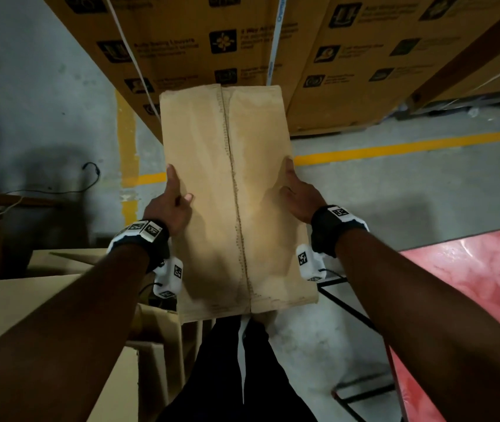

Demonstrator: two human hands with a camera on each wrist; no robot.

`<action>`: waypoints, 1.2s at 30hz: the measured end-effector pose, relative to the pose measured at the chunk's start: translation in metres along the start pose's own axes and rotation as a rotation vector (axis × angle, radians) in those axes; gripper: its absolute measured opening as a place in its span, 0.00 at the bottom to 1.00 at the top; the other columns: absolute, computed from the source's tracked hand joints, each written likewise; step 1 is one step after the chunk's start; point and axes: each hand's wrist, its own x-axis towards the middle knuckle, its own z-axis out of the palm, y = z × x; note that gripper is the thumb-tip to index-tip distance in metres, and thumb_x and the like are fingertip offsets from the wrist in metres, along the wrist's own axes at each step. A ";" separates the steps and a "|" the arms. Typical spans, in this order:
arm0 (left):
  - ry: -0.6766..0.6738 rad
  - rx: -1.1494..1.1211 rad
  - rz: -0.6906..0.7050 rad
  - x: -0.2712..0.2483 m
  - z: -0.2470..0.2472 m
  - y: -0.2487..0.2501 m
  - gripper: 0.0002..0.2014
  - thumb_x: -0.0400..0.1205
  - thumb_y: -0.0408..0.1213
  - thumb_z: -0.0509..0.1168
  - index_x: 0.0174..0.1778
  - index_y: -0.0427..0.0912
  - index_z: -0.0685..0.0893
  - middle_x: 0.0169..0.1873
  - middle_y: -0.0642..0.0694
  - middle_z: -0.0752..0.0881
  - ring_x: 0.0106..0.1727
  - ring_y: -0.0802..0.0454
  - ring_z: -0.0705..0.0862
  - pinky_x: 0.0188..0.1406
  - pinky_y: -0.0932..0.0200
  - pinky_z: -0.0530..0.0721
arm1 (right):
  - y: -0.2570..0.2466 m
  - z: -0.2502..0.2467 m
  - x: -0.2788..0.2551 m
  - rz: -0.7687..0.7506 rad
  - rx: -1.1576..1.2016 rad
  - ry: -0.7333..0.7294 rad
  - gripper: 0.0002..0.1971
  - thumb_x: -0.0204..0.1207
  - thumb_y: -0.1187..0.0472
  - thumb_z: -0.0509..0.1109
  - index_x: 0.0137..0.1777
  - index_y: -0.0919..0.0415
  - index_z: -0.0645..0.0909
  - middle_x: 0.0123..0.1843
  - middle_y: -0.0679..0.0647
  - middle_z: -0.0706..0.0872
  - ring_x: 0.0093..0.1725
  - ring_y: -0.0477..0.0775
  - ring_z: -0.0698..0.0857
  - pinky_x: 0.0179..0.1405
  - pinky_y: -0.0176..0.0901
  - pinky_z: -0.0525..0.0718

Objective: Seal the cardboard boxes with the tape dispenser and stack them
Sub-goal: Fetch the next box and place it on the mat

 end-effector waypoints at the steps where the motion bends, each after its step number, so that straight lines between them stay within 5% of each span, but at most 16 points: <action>1: 0.014 0.007 0.011 -0.007 -0.004 0.003 0.38 0.87 0.53 0.53 0.82 0.64 0.31 0.72 0.30 0.76 0.65 0.28 0.80 0.66 0.45 0.76 | -0.002 -0.004 -0.006 -0.018 -0.006 0.006 0.35 0.89 0.56 0.53 0.88 0.45 0.36 0.66 0.73 0.82 0.60 0.71 0.83 0.57 0.52 0.78; 7: 0.082 0.056 0.064 -0.056 -0.031 0.025 0.36 0.88 0.52 0.53 0.83 0.61 0.33 0.75 0.28 0.72 0.71 0.26 0.75 0.71 0.43 0.72 | -0.015 -0.032 -0.051 -0.076 -0.057 0.055 0.33 0.89 0.53 0.52 0.88 0.43 0.38 0.48 0.68 0.83 0.35 0.58 0.77 0.41 0.44 0.68; 14: 0.083 0.143 0.108 -0.120 -0.057 0.044 0.36 0.88 0.54 0.51 0.83 0.60 0.33 0.80 0.32 0.65 0.78 0.29 0.68 0.76 0.43 0.66 | -0.022 -0.049 -0.127 -0.145 -0.118 0.145 0.34 0.89 0.54 0.53 0.89 0.50 0.39 0.61 0.75 0.83 0.58 0.72 0.82 0.52 0.52 0.75; 20: 0.075 0.204 0.226 -0.184 -0.068 0.070 0.36 0.89 0.53 0.50 0.84 0.55 0.33 0.82 0.33 0.61 0.75 0.28 0.71 0.68 0.43 0.78 | -0.018 -0.069 -0.205 -0.129 -0.092 0.272 0.33 0.87 0.51 0.52 0.89 0.49 0.43 0.73 0.73 0.78 0.71 0.72 0.77 0.69 0.56 0.76; 24: 0.112 0.269 0.340 -0.218 -0.080 0.093 0.36 0.89 0.50 0.51 0.84 0.50 0.33 0.83 0.35 0.59 0.80 0.30 0.64 0.75 0.45 0.66 | -0.015 -0.076 -0.261 -0.101 -0.061 0.395 0.34 0.85 0.49 0.52 0.89 0.47 0.44 0.76 0.71 0.76 0.72 0.71 0.76 0.72 0.59 0.75; 29: 0.125 0.311 0.488 -0.265 -0.080 0.112 0.36 0.89 0.51 0.51 0.85 0.45 0.35 0.82 0.32 0.61 0.80 0.32 0.63 0.78 0.45 0.64 | -0.001 -0.073 -0.338 -0.067 0.005 0.497 0.35 0.83 0.49 0.53 0.89 0.47 0.45 0.80 0.70 0.72 0.77 0.70 0.73 0.76 0.58 0.72; 36: 0.104 0.390 0.705 -0.338 -0.015 0.175 0.36 0.88 0.52 0.53 0.86 0.44 0.42 0.82 0.34 0.63 0.81 0.35 0.64 0.79 0.47 0.64 | 0.074 -0.082 -0.474 0.100 0.040 0.627 0.34 0.85 0.50 0.54 0.89 0.46 0.45 0.85 0.65 0.66 0.81 0.65 0.70 0.79 0.48 0.68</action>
